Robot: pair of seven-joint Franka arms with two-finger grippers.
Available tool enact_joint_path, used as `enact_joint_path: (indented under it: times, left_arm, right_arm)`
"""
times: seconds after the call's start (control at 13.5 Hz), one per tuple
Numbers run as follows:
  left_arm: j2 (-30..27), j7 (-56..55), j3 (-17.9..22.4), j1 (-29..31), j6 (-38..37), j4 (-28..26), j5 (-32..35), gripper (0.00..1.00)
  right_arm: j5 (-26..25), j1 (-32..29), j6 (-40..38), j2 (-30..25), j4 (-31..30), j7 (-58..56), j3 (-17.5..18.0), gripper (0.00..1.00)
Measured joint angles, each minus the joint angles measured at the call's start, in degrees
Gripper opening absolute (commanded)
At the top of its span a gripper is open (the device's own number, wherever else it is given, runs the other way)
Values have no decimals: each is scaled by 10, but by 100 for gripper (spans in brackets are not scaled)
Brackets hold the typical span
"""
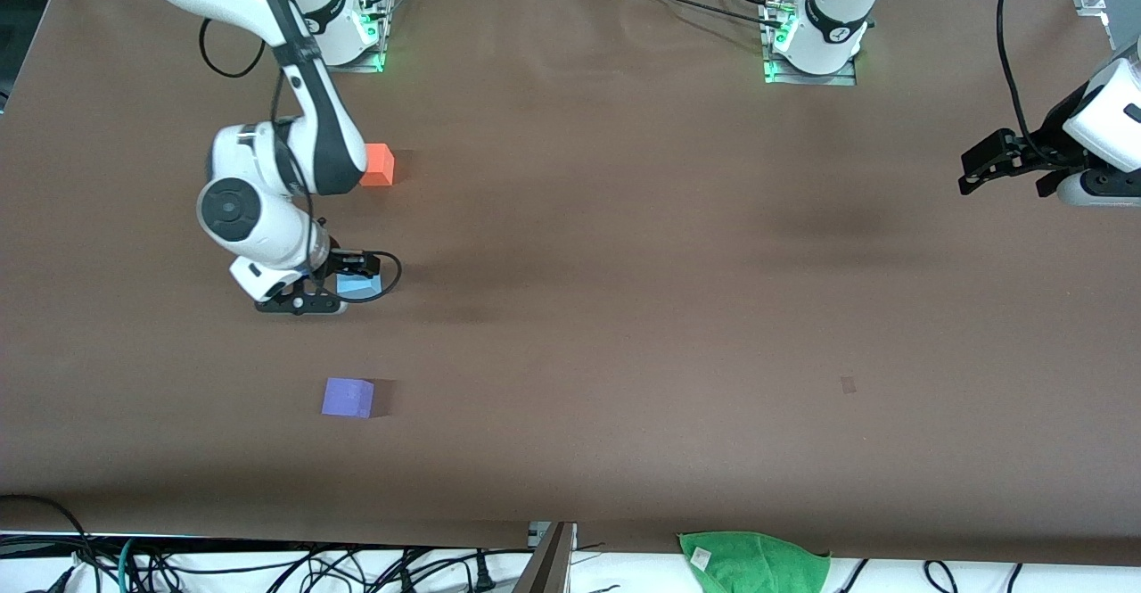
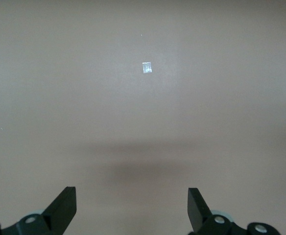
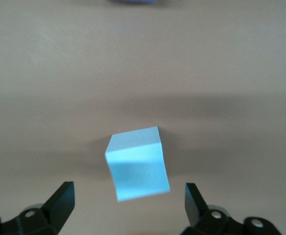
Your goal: Place blue block between orange and purple blocks
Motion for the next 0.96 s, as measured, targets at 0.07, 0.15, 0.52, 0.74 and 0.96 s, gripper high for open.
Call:
enact_joint_path:
  times: [0.07,0.15,0.52,0.74,0.96]
  left_arm:
    - [0,0,0,0,0,0,0,100]
    - [0,0,0,0,0,0,0,100]
    - [0,0,0,0,0,0,0,100]
    - [1,0,0,0,0,0,0,100]
    - [1,0,0,0,0,0,0,100]
  right_arm:
    - [0,0,-41,-5,31,-10,-9,100]
    - [0,0,-75,-8,57,-26,-20,100]
    - [0,-1,-235,-9,176,-101,-81,100]
    - [0,-1,-353,-11,256,-128,-112,100]
    - [0,-2,-430,-18,312,-128,-118,100]
